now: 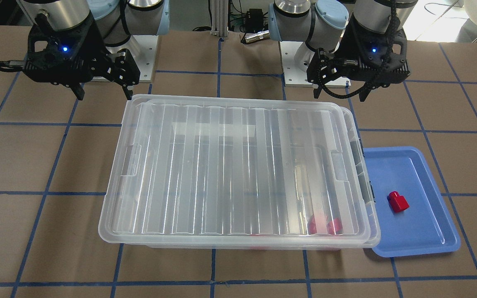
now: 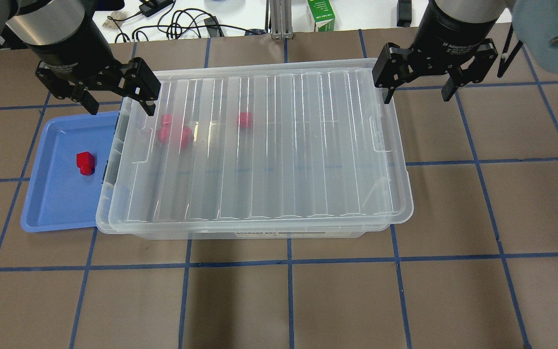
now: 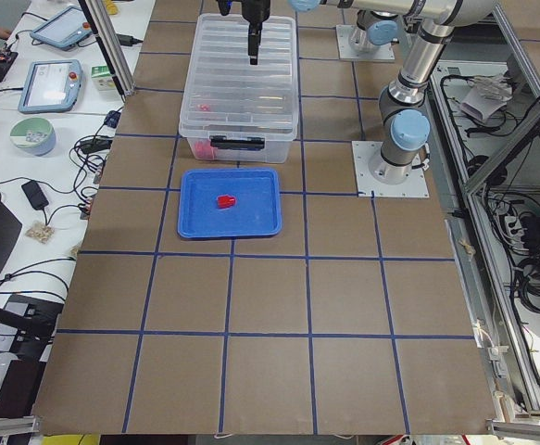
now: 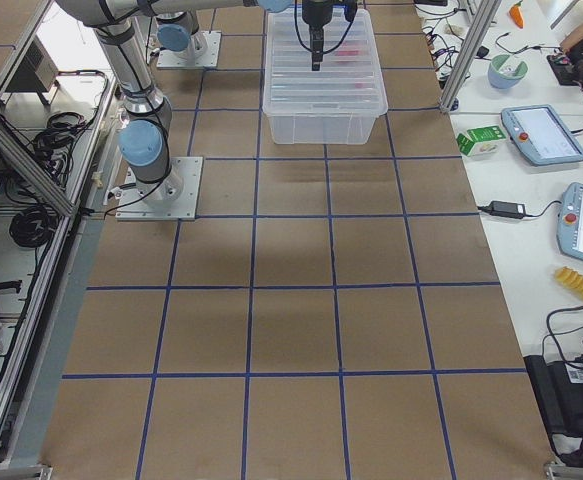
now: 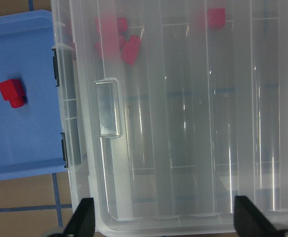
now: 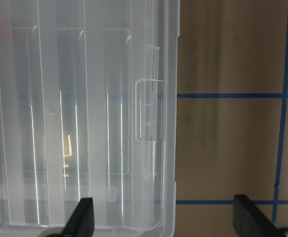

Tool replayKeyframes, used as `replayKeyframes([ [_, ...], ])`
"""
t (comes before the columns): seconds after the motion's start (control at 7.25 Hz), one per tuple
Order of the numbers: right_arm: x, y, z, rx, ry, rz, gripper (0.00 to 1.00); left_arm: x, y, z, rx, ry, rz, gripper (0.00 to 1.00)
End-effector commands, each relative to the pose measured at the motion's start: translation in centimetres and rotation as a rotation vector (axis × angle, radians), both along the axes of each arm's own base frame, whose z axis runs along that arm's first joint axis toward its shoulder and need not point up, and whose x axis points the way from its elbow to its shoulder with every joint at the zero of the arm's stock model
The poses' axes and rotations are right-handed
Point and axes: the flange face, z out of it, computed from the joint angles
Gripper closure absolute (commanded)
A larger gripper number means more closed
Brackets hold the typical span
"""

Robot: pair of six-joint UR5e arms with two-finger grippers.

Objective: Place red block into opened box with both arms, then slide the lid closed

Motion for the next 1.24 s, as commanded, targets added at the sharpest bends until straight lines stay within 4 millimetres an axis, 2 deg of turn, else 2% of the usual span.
replayKeyframes([
  [0.0,0.0,0.0,0.0,0.0,0.0,0.001,0.0,0.0,0.0,-0.1,0.002,0.0,-0.001,0.0],
  [0.41,0.0,-0.2,0.2,-0.011,-0.001,0.001,0.0,0.3,0.0,0.0,0.001,-0.002,-0.013,0.0],
  [0.55,0.2,0.0,-0.3,0.006,0.003,-0.009,0.0,2.1,-1.4,-0.2,-0.002,0.011,-0.009,0.0],
  [0.69,0.4,-0.1,-1.6,0.004,-0.006,-0.01,0.0,5.3,-2.4,-1.8,0.032,0.021,-0.008,0.0],
  [0.83,0.5,-2.6,-4.9,-0.024,-0.002,-0.01,0.01,11.5,-4.5,-3.2,0.032,0.025,-0.014,0.0],
  [0.97,0.4,-5.4,-9.9,0.032,0.018,0.005,0.02,18.1,-5.6,-5.2,0.05,0.038,0.0,0.0],
  [1.1,0.2,-6.7,-12.2,0.056,0.035,0.005,0.01,22.2,-6.8,-8.1,0.053,0.13,0.009,0.0],
])
